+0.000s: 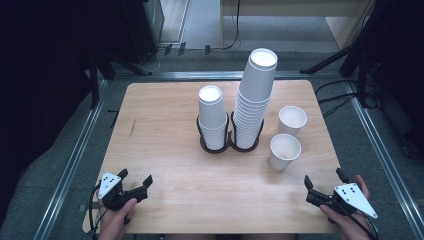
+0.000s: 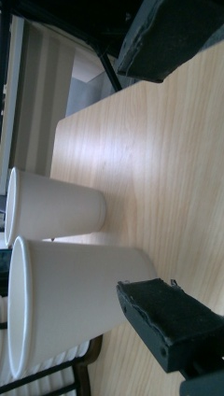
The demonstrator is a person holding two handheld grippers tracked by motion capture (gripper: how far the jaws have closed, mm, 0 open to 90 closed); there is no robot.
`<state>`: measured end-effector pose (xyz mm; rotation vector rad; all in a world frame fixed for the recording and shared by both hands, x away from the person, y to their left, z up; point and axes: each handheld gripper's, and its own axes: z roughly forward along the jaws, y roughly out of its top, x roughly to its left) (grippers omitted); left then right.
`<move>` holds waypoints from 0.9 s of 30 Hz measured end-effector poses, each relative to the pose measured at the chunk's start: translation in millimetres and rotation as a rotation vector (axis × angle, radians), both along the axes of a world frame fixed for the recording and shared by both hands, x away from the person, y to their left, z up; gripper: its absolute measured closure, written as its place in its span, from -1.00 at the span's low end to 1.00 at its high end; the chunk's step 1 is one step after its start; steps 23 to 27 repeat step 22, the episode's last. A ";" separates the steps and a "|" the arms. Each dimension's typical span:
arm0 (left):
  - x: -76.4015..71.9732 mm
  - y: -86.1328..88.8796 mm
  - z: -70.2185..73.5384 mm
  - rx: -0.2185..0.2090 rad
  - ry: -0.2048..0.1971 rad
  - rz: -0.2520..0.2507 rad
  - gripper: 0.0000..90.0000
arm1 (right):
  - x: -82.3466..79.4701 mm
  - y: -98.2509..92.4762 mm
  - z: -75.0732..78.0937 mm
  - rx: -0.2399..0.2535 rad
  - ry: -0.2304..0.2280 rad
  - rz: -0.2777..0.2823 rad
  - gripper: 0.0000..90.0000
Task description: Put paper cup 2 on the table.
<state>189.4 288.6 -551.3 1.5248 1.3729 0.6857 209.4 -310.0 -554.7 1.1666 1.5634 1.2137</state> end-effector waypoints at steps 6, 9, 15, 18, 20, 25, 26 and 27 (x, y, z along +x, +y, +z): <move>0.1 -0.3 -0.4 0.003 0.001 -0.002 -0.95 | -8.4 -12.1 -0.3 -0.004 0.001 -0.022 -1.00; 0.3 -1.1 -0.6 0.002 0.000 -0.002 -0.95 | -15.3 -22.9 0.0 0.002 0.001 -0.043 -1.00; 0.4 -1.3 -0.7 0.002 0.002 0.000 -0.95 | -22.3 -38.3 0.8 0.019 0.004 -0.078 -1.00; 0.9 -1.6 -0.7 0.007 0.003 -0.003 -0.95 | -26.4 -46.6 0.9 0.030 0.007 -0.101 -1.00; 1.2 -1.9 -0.7 0.008 0.003 -0.003 -0.95 | -27.2 -48.9 1.0 0.032 0.010 -0.106 -1.00; 1.3 -2.0 -0.7 0.008 0.004 -0.003 -0.95 | -26.7 -50.0 1.1 0.034 0.014 -0.114 -1.00; 1.3 -2.0 -0.7 0.008 0.004 -0.003 -0.95 | -26.7 -50.0 1.1 0.034 0.014 -0.114 -1.00; 1.3 -2.0 -0.7 0.008 0.004 -0.003 -0.95 | -26.7 -50.0 1.1 0.034 0.014 -0.114 -1.00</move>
